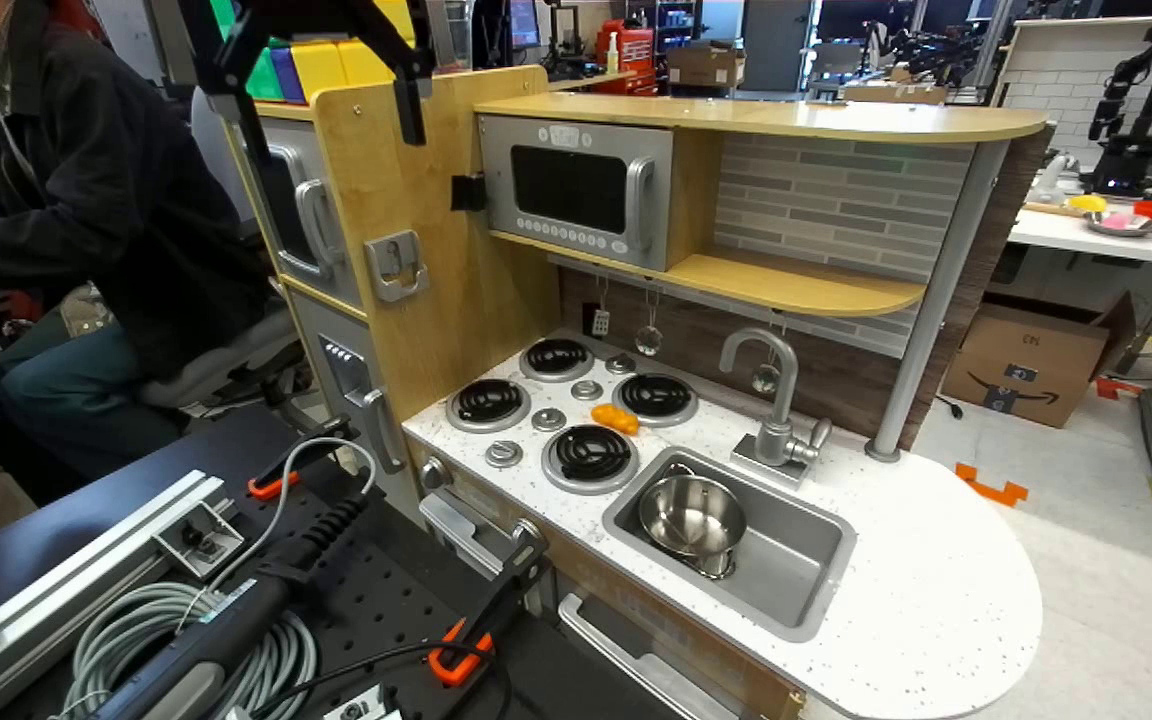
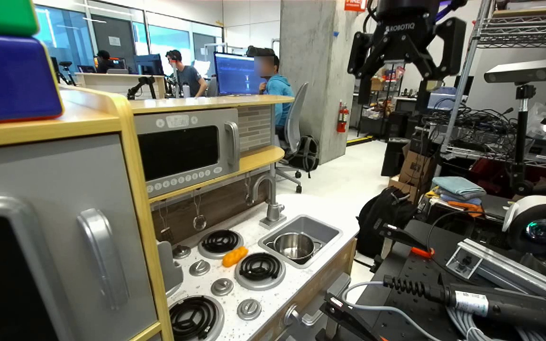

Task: Put the orange object in the pot in the sink

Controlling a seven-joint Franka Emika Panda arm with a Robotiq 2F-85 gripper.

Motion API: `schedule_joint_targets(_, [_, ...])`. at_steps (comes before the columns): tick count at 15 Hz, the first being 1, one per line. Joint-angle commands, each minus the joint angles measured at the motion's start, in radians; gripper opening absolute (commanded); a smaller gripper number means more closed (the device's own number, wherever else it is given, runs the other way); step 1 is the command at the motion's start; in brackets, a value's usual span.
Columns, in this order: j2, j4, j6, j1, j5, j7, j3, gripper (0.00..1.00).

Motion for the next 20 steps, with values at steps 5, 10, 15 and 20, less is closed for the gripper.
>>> schedule_joint_targets(5, [0.401,0.064,0.189,-0.047,-0.047,0.227,0.079,1.00])
schedule_joint_targets(10, [0.648,0.238,0.167,-0.070,-0.012,0.333,0.103,1.00])
schedule_joint_targets(15, [0.656,0.244,0.168,-0.093,-0.016,0.330,0.125,1.00])
schedule_joint_targets(20, [0.683,0.263,0.166,-0.090,-0.024,0.357,0.129,1.00])
